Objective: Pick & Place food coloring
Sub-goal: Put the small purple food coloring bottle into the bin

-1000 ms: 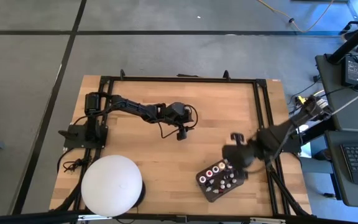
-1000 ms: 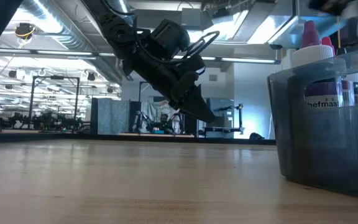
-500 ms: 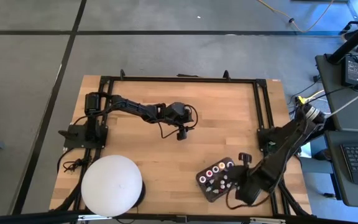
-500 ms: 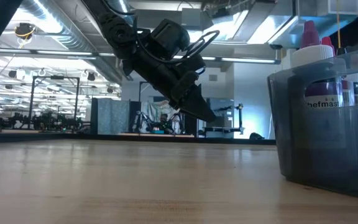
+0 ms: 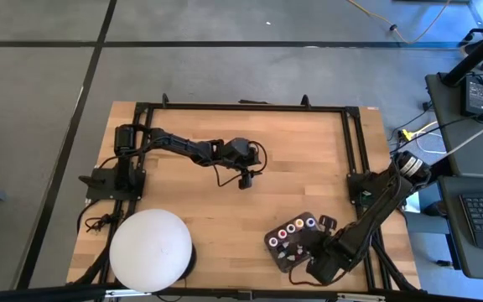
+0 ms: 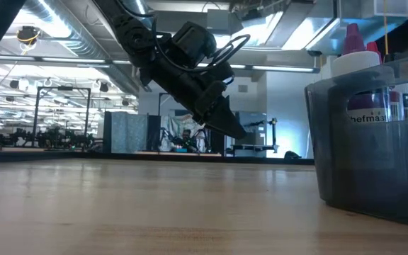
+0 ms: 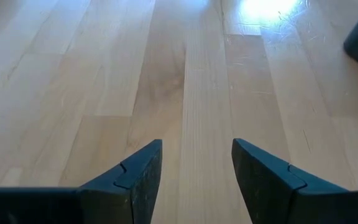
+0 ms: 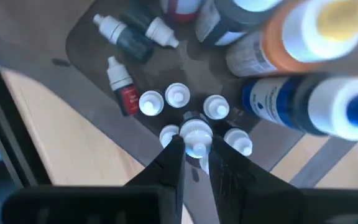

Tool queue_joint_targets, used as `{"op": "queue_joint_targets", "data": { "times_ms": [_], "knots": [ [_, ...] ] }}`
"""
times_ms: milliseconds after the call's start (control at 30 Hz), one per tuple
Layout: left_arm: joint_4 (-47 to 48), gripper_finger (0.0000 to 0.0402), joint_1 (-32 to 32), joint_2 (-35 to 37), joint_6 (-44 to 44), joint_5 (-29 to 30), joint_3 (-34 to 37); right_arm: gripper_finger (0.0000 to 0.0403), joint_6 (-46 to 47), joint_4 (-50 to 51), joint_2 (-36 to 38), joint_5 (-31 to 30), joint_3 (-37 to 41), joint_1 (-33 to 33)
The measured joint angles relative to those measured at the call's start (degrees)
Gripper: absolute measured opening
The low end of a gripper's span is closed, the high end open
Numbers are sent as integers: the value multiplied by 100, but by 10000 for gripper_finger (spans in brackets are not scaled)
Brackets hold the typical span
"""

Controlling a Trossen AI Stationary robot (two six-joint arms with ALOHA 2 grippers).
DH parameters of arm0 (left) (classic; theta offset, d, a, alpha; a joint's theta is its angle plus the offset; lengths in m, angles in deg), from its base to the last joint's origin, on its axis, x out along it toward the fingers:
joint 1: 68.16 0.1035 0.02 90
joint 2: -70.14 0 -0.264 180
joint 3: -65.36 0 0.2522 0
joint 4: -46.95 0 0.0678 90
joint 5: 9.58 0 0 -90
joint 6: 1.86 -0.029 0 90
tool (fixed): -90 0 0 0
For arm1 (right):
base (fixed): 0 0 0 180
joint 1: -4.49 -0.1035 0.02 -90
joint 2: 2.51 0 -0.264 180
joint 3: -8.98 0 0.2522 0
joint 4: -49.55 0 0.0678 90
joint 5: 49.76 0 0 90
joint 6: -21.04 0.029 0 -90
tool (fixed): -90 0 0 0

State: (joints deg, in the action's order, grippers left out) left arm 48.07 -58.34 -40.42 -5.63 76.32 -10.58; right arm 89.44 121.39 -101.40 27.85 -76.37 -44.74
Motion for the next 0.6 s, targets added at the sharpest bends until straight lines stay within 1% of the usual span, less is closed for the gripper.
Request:
{"op": "queue_joint_targets", "data": {
  "times_ms": [133,267,500,600],
  "knots": [
    [0,190,0,0,0,0,0,60,780,30,-16,-2,0,0],
    [0,194,-2,0,0,0,0,59,1322,54,-80,18,0,1],
    [0,190,-2,0,-1,0,0,61,1530,49,-351,334,2,4],
    [0,190,-2,0,-2,0,0,61,1527,49,-451,344,4,5]
  ]
}}
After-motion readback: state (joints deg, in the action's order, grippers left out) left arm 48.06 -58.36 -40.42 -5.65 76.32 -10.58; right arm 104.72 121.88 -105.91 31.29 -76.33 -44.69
